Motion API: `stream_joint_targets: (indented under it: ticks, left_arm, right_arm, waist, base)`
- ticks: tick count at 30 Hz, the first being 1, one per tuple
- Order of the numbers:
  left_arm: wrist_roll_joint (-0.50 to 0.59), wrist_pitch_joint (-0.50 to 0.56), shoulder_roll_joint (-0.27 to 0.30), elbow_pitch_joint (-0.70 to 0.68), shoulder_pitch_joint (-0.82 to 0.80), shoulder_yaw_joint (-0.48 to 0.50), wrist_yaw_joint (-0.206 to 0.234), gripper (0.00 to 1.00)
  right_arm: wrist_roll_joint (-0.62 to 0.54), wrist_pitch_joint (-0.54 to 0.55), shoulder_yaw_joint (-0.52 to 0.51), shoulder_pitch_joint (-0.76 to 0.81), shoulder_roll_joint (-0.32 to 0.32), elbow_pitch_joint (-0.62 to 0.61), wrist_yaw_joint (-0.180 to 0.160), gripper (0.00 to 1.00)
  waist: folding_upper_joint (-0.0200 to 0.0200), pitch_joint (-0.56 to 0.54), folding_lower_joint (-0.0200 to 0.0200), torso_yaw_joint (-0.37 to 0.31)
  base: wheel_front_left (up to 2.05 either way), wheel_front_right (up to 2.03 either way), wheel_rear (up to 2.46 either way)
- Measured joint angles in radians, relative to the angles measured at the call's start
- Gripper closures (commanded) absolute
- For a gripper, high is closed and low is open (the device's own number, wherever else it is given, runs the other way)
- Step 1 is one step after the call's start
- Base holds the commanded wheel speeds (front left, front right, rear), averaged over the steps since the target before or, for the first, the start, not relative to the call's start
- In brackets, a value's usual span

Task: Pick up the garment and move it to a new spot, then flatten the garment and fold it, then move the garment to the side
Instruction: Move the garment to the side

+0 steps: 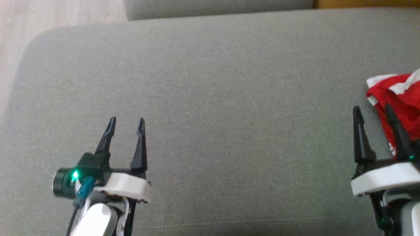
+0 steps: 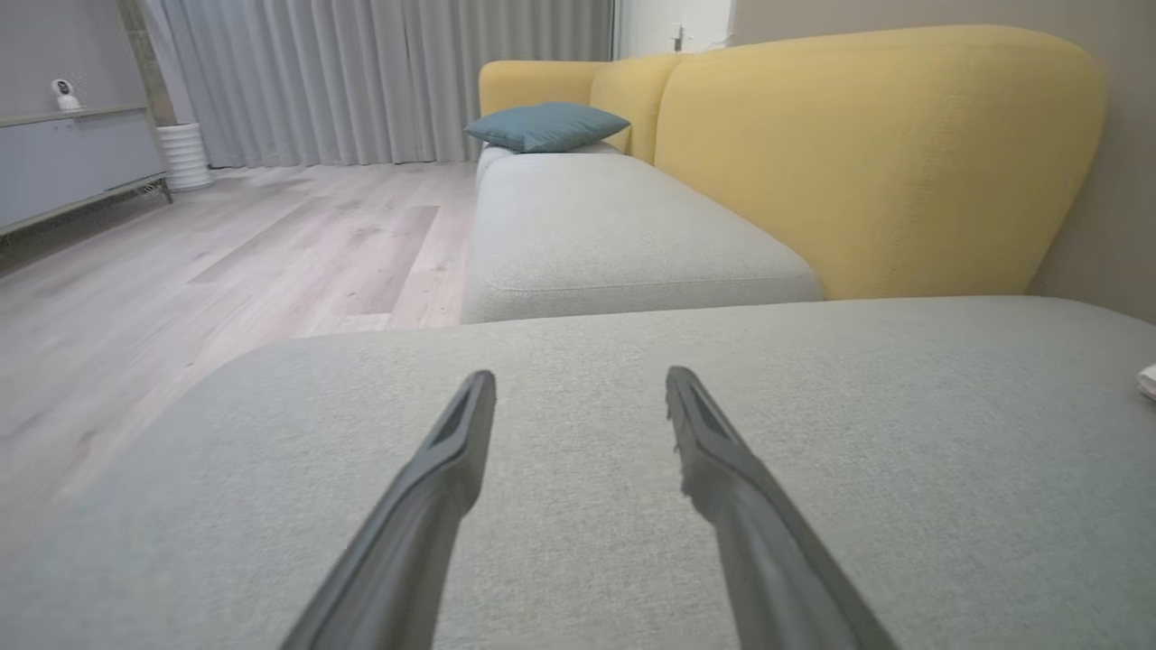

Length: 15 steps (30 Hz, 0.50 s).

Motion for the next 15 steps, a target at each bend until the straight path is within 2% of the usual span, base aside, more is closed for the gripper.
stream_joint_targets:
  ticks: [15]
  left_arm:
    - [-0.043, 0.025, 0.028, 0.0, 0.108, 0.011, 0.014, 0.0]
  right_arm:
    - [0.034, 0.016, 0.049, 0.12, 0.022, -0.008, 0.0, 0.0]
  waist:
    - [0.0, -0.121, 0.0, 0.029]
  base:
    - [0.0, 0.0, 0.0]
